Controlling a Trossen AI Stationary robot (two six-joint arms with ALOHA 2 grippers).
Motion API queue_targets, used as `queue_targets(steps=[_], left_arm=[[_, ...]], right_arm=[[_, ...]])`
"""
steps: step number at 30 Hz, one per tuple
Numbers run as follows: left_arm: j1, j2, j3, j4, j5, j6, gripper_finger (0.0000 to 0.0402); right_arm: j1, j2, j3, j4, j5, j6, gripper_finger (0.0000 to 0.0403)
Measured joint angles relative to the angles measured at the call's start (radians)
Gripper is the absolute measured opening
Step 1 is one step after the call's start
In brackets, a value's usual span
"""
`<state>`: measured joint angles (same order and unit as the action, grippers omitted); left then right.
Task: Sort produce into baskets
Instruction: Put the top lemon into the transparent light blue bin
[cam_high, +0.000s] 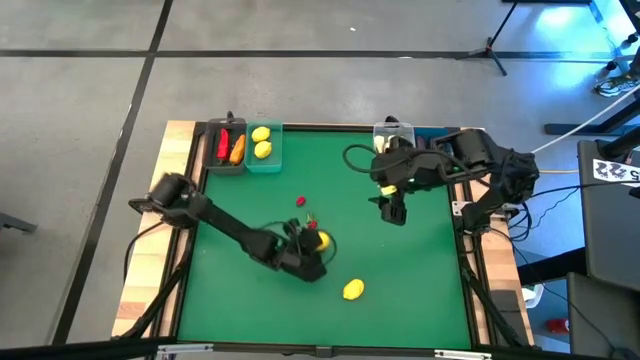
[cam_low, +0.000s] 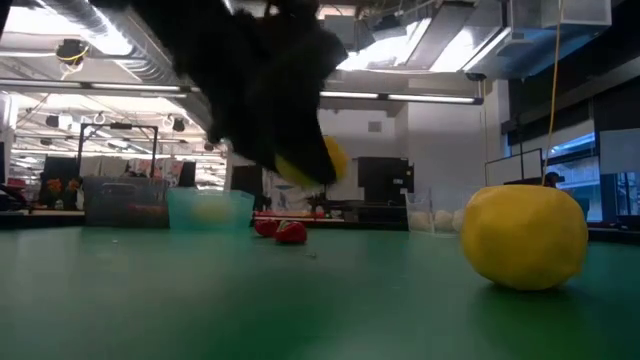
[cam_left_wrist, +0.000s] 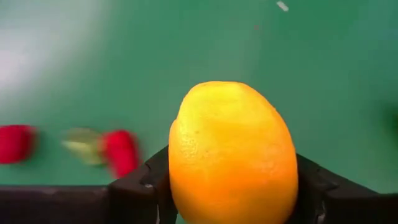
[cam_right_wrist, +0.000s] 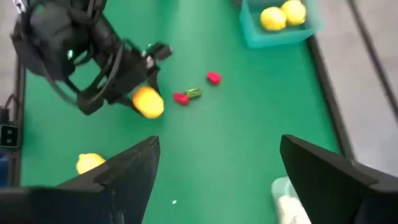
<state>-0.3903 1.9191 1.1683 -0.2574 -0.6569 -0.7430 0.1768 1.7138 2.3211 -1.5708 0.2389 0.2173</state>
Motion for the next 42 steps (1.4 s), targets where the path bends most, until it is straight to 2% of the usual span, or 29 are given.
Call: queue_targets(steps=[4, 12, 16, 19, 25, 31, 37, 42], left_arm=[[0.069, -0.14, 0.0, -0.186, -0.035, -0.014, 0.02], [0.304, -0.446, 0.001, -0.475, -0.042, 0.173, 0.02], [0.478, -0.559, 0.001, -0.523, -0.021, 0.292, 0.0204], [0.633, -0.599, -0.008, -0.494, 0.054, 0.382, 0.0205], [0.919, -0.583, -0.108, -0.315, 0.285, 0.502, 0.0205], [1.115, -0.491, -0.165, -0.191, 0.425, 0.547, 0.0206], [1.208, -0.374, -0.165, -0.172, 0.546, 0.574, 0.0209], [1.22, -0.339, -0.165, -0.171, 0.6, 0.618, 0.0245]], right_arm=[[0.0, -0.04, 0.0, 0.0, 0.044, -0.009, 0.033], [-0.001, -0.128, 0.0, 0.0, 0.155, 0.012, 0.033], [0.0, -0.152, 0.0, 0.0, 0.184, 0.012, 0.033], [-0.001, -0.161, 0.0, 0.0, 0.206, 0.009, 0.033], [-0.001, -0.162, 0.0, 0.0, 0.225, -0.031, 0.033], [-0.001, -0.168, 0.0, 0.0, 0.268, -0.034, 0.033], [-0.001, -0.182, 0.0, 0.0, 0.269, -0.032, 0.033], [-0.001, -0.186, 0.0, 0.0, 0.267, -0.028, 0.033]])
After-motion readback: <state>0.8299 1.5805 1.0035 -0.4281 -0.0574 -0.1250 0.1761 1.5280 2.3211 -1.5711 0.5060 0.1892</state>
